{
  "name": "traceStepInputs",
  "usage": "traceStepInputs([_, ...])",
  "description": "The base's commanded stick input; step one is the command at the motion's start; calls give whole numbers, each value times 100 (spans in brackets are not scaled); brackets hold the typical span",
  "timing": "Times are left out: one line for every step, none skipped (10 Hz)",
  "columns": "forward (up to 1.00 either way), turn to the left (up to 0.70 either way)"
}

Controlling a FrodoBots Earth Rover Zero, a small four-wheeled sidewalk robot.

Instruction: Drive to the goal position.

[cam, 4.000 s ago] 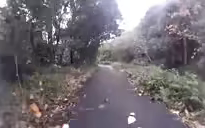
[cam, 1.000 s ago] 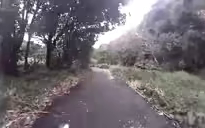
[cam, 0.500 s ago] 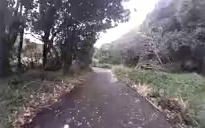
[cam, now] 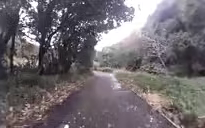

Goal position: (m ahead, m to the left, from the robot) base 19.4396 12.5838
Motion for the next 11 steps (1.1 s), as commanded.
traceStepInputs([96,0])
traceStepInputs([96,0])
traceStepInputs([96,0])
traceStepInputs([96,0])
traceStepInputs([96,0])
traceStepInputs([96,0])
traceStepInputs([96,0])
traceStepInputs([96,0])
traceStepInputs([95,-1])
traceStepInputs([96,-1])
traceStepInputs([96,-29])
